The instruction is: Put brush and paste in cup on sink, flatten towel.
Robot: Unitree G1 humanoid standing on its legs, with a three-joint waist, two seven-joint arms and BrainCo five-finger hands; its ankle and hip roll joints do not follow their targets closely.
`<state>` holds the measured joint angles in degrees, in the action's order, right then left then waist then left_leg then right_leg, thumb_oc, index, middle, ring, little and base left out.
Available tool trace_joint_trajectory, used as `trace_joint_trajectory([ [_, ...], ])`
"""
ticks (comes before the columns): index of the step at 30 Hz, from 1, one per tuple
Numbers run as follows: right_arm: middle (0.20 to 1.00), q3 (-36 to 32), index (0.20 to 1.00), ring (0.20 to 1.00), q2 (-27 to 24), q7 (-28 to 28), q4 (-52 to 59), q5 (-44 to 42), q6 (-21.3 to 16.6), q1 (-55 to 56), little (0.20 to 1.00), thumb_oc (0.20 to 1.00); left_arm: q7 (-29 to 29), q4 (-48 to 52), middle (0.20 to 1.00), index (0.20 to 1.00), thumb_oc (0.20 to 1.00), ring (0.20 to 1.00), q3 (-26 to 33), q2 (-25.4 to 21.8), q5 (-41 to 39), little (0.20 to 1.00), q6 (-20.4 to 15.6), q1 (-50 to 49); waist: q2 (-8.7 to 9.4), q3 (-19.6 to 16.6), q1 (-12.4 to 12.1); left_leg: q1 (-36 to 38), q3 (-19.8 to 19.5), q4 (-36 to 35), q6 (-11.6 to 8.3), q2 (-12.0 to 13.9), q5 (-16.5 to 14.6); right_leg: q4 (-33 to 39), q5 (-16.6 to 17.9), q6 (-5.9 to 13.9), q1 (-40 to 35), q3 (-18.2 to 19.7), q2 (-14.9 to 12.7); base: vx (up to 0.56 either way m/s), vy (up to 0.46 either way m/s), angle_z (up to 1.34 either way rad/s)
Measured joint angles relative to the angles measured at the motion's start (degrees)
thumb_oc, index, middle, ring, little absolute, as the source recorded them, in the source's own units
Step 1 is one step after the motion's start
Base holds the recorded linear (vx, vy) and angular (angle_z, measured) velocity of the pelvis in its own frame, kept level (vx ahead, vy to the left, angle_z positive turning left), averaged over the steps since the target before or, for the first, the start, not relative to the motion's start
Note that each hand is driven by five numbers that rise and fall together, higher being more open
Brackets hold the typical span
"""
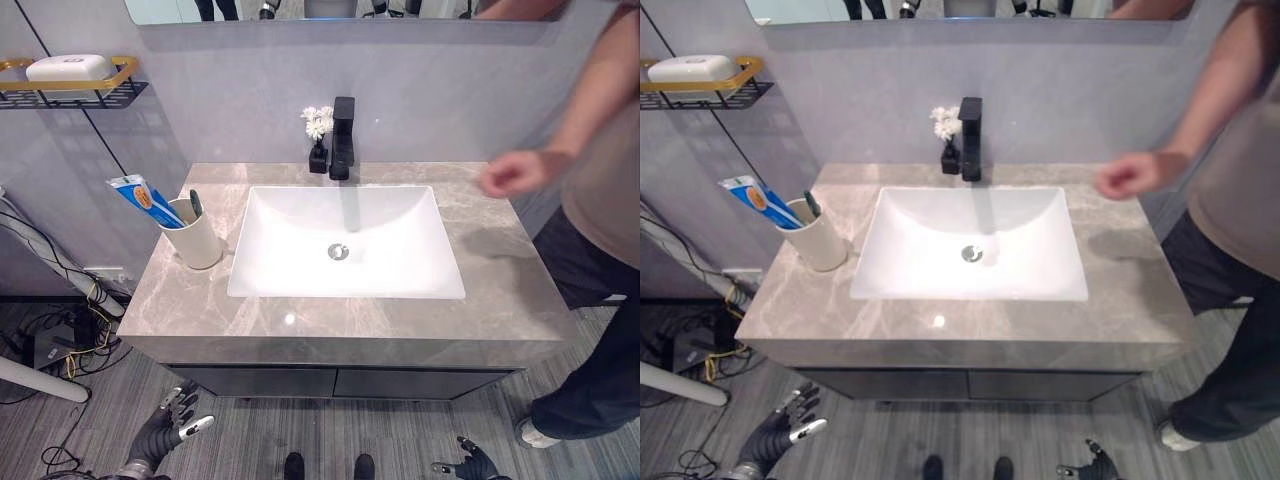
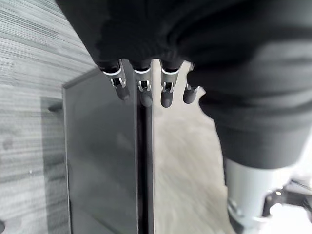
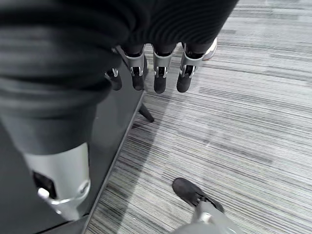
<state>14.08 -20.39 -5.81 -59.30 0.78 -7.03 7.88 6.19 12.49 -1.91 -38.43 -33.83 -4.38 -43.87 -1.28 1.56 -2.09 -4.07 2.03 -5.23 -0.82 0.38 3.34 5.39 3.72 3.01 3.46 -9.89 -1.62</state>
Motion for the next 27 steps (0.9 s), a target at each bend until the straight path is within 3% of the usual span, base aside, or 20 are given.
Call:
trace_joint_trajectory([
  [1,1.0,0.3,1.0,1.0,0.0,0.1,-0.4,0.0,0.0,-0.1,1.0,1.0,1.1,1.9,0.517,0.517,0.517,0.517,0.6,-0.9,0.0,0.517,-0.2,-1.6,-0.12,0.2,-0.3,0.0,0.0,0.1,0.06,0.0,0.1,0.0,0.1,0.03,-0.1,0.0,0.0,0.0,0.0,0.0],
  [2,1.0,0.4,1.0,1.0,0.0,0.1,-0.6,0.0,0.0,-0.1,1.0,1.0,1.6,2.3,0.2,0.2,0.2,0.2,1.2,-1.1,0.0,0.2,-0.1,-1.9,-0.43,0.3,-0.7,0.0,-0.1,0.1,0.18,0.0,0.1,0.0,0.0,0.04,-0.1,0.0,0.0,-0.01,-0.019,0.04],
  [7,1.0,1.9,1.0,1.0,0.1,0.8,-2.0,0.1,-0.1,-1.8,1.0,1.0,3.2,6.6,0.2,0.2,0.2,0.2,2.5,-2.6,-1.6,0.2,-0.2,-2.2,-0.93,0.6,-1.7,-0.1,-1.1,-0.1,-0.25,0.0,0.1,0.0,-0.1,0.11,-0.5,-1.0,0.0,-0.01,-0.018,0.09],
  [11,1.0,2.6,1.0,1.0,0.2,0.9,-2.8,0.1,-0.1,-2.3,1.0,1.0,3.6,13.9,0.2,0.2,0.2,0.2,8.4,-3.1,-6.4,0.2,-1.0,-2.0,-0.04,0.9,-2.5,-1.1,-2.0,0.0,-0.26,0.0,0.1,-0.1,-0.3,0.03,-0.1,-1.8,0.1,-0.02,-0.016,0.12],
  [19,1.0,2.1,1.0,1.0,0.1,0.8,-1.9,0.0,-0.3,-2.3,1.0,1.0,1.4,14.0,0.2,0.2,0.2,0.2,15.1,-3.4,-9.0,0.2,-1.6,1.7,0.6,1.4,-2.3,-3.1,-3.0,0.1,-0.67,-0.1,0.5,-0.5,-0.3,-0.03,1.9,-2.8,0.1,0.01,-0.001,0.06],
  [27,1.0,0.0,1.0,1.0,0.0,0.9,-2.4,-0.1,-0.4,-2.4,1.0,1.0,-1.1,12.8,0.2,0.2,0.2,0.2,17.1,-2.2,-9.0,0.2,-3.4,8.5,0.55,2.6,-1.9,-5.3,-2.4,0.1,-0.46,-0.1,0.7,-0.5,-0.3,0.03,4.4,-2.2,0.1,0.01,0.015,-0.04],
])
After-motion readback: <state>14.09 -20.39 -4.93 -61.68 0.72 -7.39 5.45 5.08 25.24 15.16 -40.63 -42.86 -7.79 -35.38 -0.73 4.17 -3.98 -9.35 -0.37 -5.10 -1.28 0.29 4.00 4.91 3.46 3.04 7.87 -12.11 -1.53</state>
